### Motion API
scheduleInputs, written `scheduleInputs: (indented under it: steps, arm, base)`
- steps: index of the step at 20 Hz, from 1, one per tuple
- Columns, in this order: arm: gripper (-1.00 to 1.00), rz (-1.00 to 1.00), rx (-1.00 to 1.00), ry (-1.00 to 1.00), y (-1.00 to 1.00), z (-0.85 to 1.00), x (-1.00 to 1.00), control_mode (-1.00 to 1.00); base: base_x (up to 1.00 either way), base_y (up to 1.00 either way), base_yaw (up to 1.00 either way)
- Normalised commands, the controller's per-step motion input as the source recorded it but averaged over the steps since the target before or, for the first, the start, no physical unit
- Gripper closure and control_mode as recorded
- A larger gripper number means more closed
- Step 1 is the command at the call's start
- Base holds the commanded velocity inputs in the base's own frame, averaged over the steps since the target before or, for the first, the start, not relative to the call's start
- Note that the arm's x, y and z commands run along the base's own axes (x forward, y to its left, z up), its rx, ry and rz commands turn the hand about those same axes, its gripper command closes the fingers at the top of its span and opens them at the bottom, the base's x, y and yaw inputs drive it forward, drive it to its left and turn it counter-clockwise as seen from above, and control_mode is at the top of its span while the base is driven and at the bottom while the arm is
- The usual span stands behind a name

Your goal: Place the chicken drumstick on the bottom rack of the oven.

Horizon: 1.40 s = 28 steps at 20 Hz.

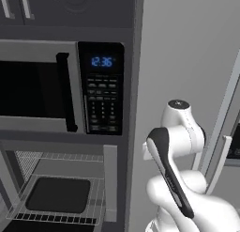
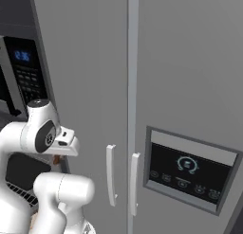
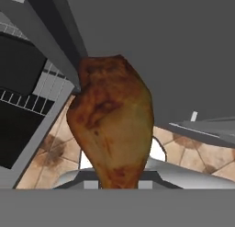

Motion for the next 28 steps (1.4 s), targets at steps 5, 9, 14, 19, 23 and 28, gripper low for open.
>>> scheduleInputs:
  steps: [5,9,14,19,23,28]
  arm:
    - [1.0,-0.03,-0.01,-0.15,0.84,-0.01,0.01,-1.0]
    - [1.0,0.0,-0.02,-0.04,1.0,-0.32,0.0,-1.0]
    - [1.0,-0.01,-0.01,-0.12,1.0,-0.57,0.0,-1.0]
    - [1.0,-0.01,0.0,-0.06,1.0,-0.68,0.02,-1.0]
    - [1.0,0.0,0.0,0.01,1.0,-0.57,0.16,-1.0]
    - [1.0,-0.01,0.0,0.05,1.0,-0.41,0.51,-1.0]
  base:
    - [0.0,0.0,0.0]
    - [0.0,0.0,0.0]
    - [0.0,0.0,0.0]
    - [0.0,0.0,0.0]
    - [0.0,0.0,0.0]
    - [0.0,0.0,0.0]
